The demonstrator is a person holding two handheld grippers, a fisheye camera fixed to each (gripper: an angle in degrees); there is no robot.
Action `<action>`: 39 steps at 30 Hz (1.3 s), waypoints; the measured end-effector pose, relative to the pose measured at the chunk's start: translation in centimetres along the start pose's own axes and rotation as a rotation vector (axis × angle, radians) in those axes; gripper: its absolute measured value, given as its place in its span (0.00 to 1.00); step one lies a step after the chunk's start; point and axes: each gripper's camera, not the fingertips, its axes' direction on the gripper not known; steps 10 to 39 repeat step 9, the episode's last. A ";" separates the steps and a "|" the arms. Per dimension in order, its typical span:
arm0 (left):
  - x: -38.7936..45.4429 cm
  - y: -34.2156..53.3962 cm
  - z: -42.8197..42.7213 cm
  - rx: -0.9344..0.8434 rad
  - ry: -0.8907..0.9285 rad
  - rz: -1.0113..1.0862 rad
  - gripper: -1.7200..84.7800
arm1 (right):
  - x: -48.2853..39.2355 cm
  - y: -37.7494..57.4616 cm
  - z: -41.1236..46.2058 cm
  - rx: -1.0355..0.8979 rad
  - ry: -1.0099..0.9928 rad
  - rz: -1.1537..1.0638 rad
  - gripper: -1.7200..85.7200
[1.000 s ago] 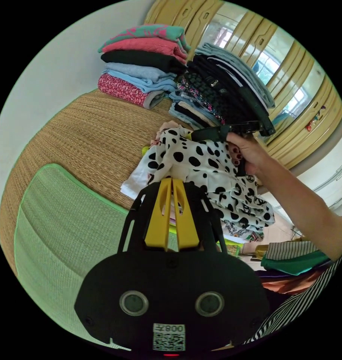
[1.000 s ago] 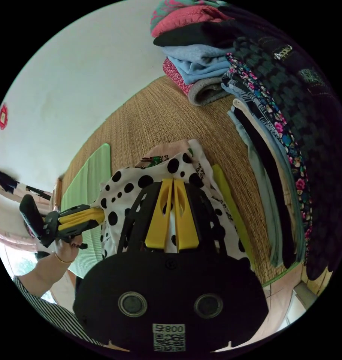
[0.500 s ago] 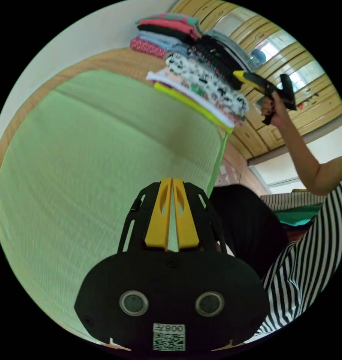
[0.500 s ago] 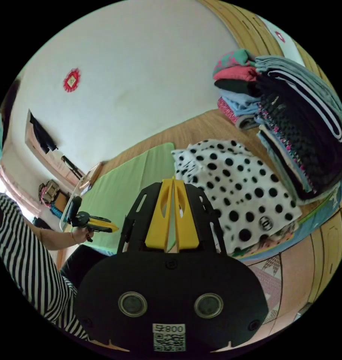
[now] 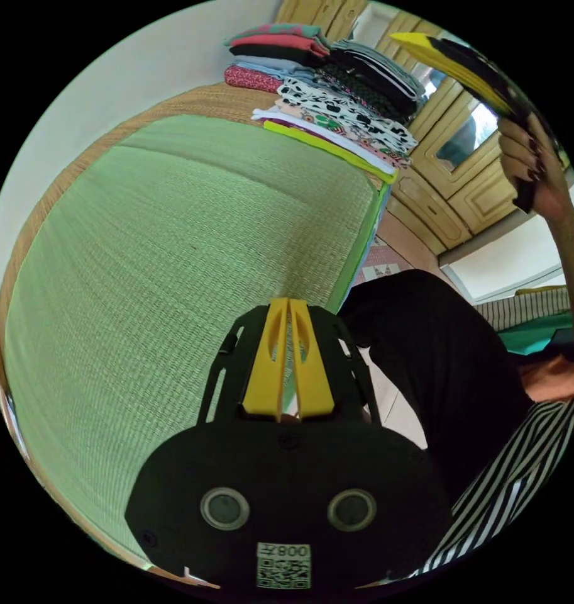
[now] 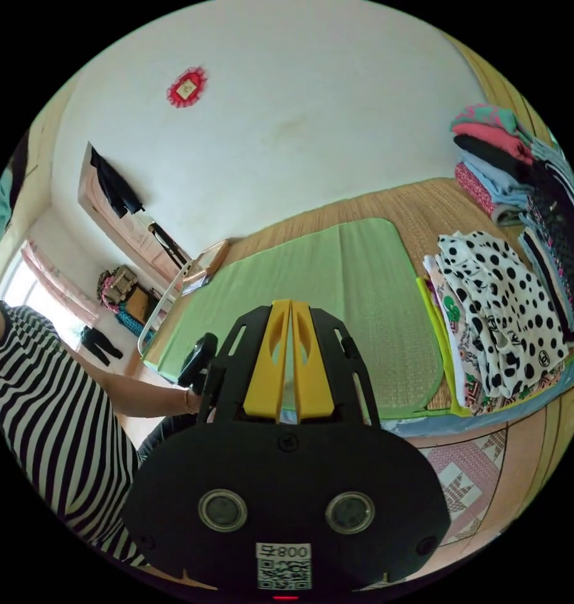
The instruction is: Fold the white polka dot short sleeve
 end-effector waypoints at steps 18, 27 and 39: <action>1.2 7.9 -1.0 0.008 0.441 0.189 0.02 | -15.4 18.1 -0.6 0.200 0.212 -0.139 0.02; 1.2 7.9 -1.0 0.008 0.441 0.189 0.02 | -15.4 18.1 -0.6 0.200 0.212 -0.139 0.02; 1.2 7.9 -1.0 0.008 0.441 0.189 0.02 | -15.4 18.1 -0.6 0.200 0.212 -0.139 0.02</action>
